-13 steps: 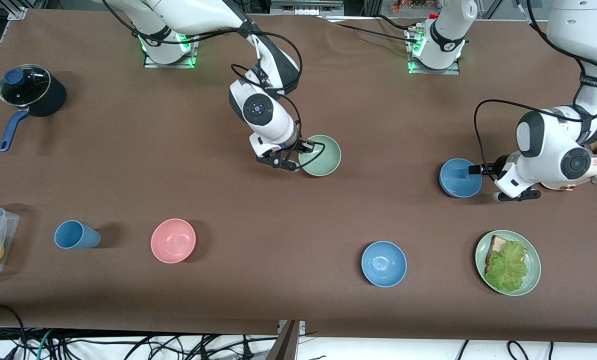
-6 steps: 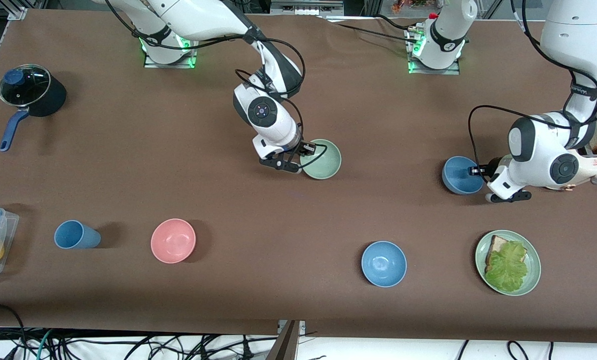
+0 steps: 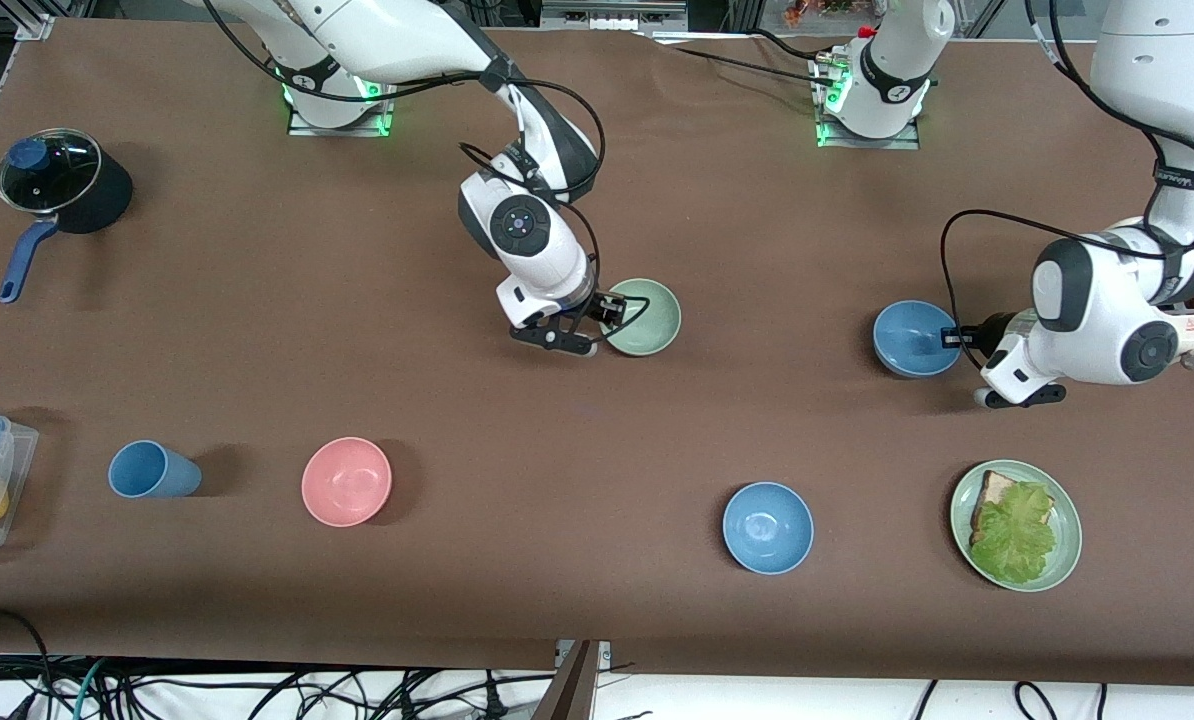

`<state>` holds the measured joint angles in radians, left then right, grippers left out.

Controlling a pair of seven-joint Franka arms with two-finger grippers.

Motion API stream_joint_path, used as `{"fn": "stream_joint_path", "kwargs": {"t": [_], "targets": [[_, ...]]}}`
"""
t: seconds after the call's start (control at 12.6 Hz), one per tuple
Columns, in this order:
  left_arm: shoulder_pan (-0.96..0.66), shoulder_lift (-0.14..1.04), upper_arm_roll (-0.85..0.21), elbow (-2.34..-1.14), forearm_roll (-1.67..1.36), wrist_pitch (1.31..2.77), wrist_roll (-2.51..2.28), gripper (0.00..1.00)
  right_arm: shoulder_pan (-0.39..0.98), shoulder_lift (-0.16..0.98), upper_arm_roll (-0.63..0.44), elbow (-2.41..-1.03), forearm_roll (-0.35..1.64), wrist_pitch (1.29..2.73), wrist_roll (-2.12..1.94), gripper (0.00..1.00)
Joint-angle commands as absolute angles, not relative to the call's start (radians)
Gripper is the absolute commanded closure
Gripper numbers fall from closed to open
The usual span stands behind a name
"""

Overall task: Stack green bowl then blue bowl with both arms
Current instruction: 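Carry the blue bowl toward the green bowl while the right gripper withdraws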

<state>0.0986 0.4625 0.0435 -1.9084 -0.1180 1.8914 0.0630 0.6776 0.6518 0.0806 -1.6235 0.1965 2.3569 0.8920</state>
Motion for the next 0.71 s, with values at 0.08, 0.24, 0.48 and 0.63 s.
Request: {"fn": "stream_joint_path", "kwargs": {"t": [0.08, 0.24, 0.48, 0.63], "targets": [[0.092, 0.456, 0.026, -1.815, -0.221, 1.743, 0.078, 1.00, 0.594, 0.617, 0.077, -1.438, 0.181, 2.064, 0.858, 0.18], [0.092, 0.456, -0.004, -1.815, -0.294, 1.709, 0.065, 1.00, 0.545, 0.591, 0.063, -1.407, 0.172, 2.005, 0.729, 0.16], [0.040, 0.463, -0.064, -1.813, -0.386, 1.710, -0.059, 1.00, 0.471, 0.543, 0.002, -1.404, 0.172, 1.916, 0.522, 0.13], [-0.043, 0.465, -0.066, -1.813, -0.400, 1.773, -0.156, 1.00, 0.446, 0.499, -0.084, -1.402, 0.172, 1.856, 0.380, 0.06]]}}
